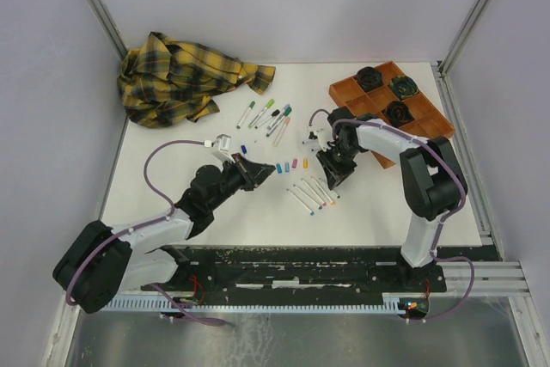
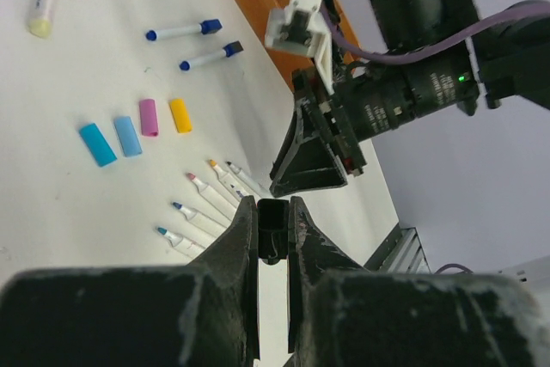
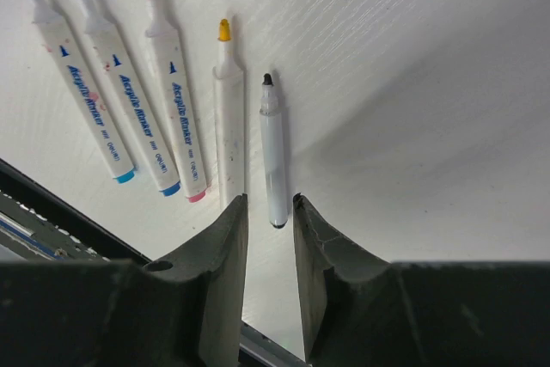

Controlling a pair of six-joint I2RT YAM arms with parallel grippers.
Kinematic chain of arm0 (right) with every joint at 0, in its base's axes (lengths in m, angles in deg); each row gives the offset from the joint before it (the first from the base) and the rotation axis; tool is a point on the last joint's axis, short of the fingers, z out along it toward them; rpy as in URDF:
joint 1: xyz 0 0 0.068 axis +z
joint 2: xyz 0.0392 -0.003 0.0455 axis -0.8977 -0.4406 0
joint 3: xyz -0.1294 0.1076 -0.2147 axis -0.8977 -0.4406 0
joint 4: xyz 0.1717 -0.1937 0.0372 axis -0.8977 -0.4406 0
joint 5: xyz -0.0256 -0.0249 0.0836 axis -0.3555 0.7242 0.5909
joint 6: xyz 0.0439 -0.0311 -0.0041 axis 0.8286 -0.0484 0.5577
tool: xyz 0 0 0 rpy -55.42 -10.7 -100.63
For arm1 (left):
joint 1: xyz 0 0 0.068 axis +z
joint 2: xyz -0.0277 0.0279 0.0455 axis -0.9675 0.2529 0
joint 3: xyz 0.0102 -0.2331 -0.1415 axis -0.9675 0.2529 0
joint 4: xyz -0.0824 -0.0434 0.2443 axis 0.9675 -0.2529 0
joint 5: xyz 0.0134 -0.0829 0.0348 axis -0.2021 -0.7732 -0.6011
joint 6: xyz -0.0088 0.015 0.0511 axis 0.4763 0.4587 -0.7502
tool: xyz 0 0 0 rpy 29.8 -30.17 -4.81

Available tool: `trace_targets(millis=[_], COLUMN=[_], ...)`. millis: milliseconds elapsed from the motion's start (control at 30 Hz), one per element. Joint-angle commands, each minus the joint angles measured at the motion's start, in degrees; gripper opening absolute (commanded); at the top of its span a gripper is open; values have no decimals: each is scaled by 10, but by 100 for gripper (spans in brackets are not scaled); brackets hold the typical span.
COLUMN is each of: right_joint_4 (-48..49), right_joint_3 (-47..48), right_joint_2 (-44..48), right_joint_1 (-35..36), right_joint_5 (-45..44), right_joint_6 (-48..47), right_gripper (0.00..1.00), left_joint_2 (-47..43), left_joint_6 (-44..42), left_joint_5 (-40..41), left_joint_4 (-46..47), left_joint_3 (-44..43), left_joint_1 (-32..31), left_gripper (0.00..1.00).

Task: Open the pen caps
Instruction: Place the pen at the center of the board.

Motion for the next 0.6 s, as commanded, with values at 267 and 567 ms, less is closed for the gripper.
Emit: trace_targets(millis=[267, 567], right_joint_4=[-13, -15], right_joint_3=[16, 12], right_joint_2=[126, 190], right_joint_1=[-12, -40], right_joint_5=[24, -17], right_joint_6=[-24, -46], right_gripper=[35, 34], left_joint_2=[109, 187], left_joint_6=[-4, -23], left_joint_5=[60, 120], left_joint_4=[42, -18], left_joint_3=[-79, -151], left_joint_1=[-88, -137], left_gripper=[3, 3])
